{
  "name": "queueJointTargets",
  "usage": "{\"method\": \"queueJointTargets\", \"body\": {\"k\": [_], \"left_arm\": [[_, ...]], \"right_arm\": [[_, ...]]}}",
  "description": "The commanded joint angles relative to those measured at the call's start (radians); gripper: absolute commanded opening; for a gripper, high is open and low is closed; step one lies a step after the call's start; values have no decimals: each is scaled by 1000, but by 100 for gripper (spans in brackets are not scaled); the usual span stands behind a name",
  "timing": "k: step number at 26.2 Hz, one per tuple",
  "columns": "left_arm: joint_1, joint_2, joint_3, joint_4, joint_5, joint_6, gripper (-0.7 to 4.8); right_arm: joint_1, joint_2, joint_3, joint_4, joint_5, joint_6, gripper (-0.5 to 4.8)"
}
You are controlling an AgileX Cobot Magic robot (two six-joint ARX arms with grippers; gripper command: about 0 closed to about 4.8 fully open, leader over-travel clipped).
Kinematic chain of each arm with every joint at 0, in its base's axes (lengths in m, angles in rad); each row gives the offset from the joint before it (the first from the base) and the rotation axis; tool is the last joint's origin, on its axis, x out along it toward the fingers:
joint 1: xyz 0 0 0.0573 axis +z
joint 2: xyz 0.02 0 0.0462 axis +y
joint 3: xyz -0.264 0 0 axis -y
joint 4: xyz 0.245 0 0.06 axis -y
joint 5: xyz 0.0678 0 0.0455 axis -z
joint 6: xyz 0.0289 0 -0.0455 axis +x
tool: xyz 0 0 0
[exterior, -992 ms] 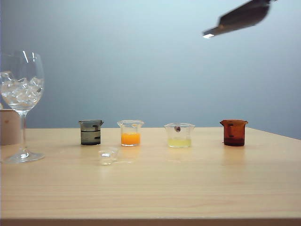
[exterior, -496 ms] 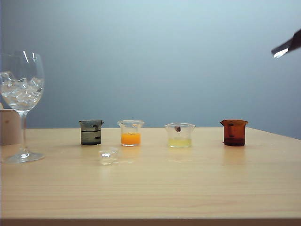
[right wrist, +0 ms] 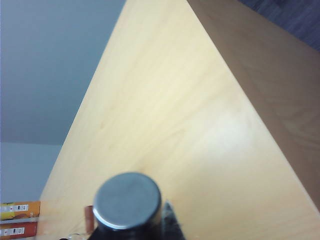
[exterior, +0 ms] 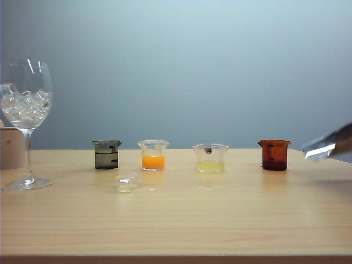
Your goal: Pick up the ice scoop on the desk filled with ice cubes, pour the ice into the goblet, and finally put the scoop back on the table.
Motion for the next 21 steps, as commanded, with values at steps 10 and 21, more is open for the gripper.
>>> {"method": "queueJointTargets", "body": {"k": [10,21], "left_arm": [[1,-1,8,-97,-20,-9,-5],[1,6,8,-112,-21,-8,-5]], "right_arm": [[19,121,-331,872,76,325,-6],[106,212,-333,971,114,329,-5]]}}
